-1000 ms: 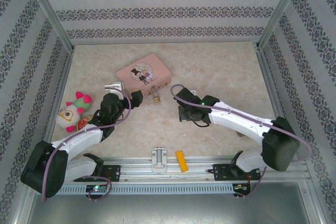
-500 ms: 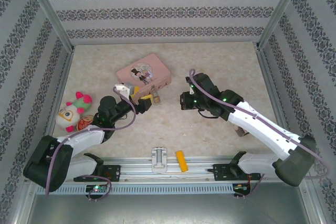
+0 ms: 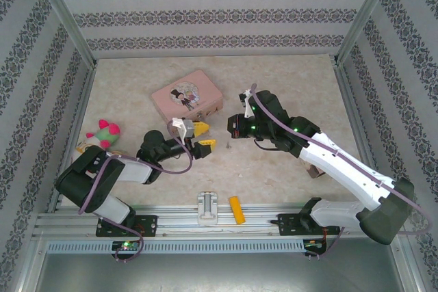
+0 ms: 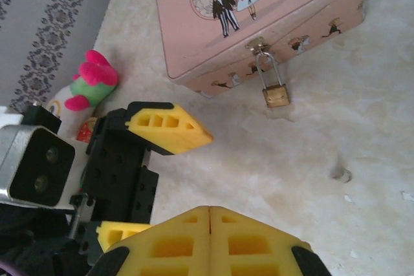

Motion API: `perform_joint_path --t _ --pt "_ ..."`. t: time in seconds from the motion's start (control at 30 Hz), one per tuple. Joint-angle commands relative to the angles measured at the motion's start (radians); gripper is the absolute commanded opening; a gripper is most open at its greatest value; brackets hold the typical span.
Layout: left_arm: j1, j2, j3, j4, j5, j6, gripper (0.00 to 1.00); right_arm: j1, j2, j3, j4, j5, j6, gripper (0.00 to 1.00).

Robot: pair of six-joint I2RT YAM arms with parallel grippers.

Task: Unlock the padlock with the key

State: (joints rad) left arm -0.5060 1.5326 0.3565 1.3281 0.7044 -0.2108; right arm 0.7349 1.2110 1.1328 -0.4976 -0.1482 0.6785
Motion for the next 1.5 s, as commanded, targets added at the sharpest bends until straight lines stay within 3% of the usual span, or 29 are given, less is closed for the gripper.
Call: perform_joint_path --t 0.0,0.17,0.3,0.43,0.5,0.53,0.63,0.93,1.47 --pt "-0.016 0.008 0.024 0.072 -0.002 0.061 0.69 -0.008 -0.003 0.005 0.052 -0.016 0.018 0.0" --pt "-0.017 -0.036 -0.018 0.027 -0.128 0.081 0.71 -0.016 0.016 -0.018 -0.036 0.094 0.016 0.0" --pt "-0.017 -0.117 -0.026 -0.16 -0.292 0.07 0.86 -0.017 0.067 -0.046 -0.095 0.17 0.031 0.02" --pt "-0.017 -0.217 0.022 -0.449 -0.399 0.093 1.0 -0.017 0.165 -0.05 -0.095 0.213 0.027 0.28" --pt "-0.016 -0.253 0.038 -0.536 -0.426 0.126 0.99 -0.018 0.231 -0.03 -0.098 0.256 0.017 0.41" --pt "-0.017 -0.263 0.037 -0.552 -0.435 0.135 0.99 -0.02 0.262 -0.018 -0.099 0.271 0.011 0.41" --pt "-0.016 -0.291 0.014 -0.53 -0.469 0.145 0.99 -0.047 0.359 0.026 -0.087 0.271 -0.017 0.42" --pt "-0.016 -0.344 -0.026 -0.536 -0.53 0.141 0.99 -0.172 0.572 0.07 0.057 0.109 -0.12 0.37" --pt "-0.016 -0.305 -0.002 -0.531 -0.571 0.152 0.99 -0.21 0.747 0.167 0.075 0.051 -0.225 0.33"
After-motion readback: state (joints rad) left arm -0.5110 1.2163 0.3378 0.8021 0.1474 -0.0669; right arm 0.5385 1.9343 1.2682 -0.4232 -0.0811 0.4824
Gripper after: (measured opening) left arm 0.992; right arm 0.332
